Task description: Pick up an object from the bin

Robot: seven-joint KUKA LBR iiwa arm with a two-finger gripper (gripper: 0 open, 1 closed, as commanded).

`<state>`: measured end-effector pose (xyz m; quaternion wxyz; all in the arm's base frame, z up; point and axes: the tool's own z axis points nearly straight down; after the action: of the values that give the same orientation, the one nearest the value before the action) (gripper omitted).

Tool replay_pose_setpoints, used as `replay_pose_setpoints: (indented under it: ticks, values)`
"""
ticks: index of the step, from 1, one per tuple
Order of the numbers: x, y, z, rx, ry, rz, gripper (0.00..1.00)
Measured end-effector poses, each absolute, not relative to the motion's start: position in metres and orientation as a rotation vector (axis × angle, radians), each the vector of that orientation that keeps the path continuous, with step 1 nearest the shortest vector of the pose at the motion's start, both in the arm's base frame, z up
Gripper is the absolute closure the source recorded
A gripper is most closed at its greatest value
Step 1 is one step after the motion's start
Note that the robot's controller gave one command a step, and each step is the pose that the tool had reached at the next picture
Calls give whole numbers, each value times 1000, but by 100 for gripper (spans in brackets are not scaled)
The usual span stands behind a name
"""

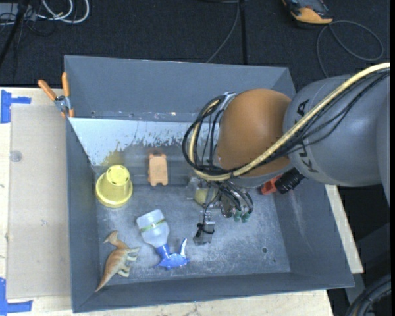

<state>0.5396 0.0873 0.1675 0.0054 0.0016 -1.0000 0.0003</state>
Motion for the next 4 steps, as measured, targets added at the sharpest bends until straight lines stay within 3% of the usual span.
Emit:
replay_pose_setpoints:
  ticks: [1,2,3,4]
  values:
    - [541,87,172,2,-3139,0,0]
    - [531,93,138,98,-3140,0,0]
    - [528,108,88,68,-3139,-1,0]
    - [506,116,65,102,-3131,1,0]
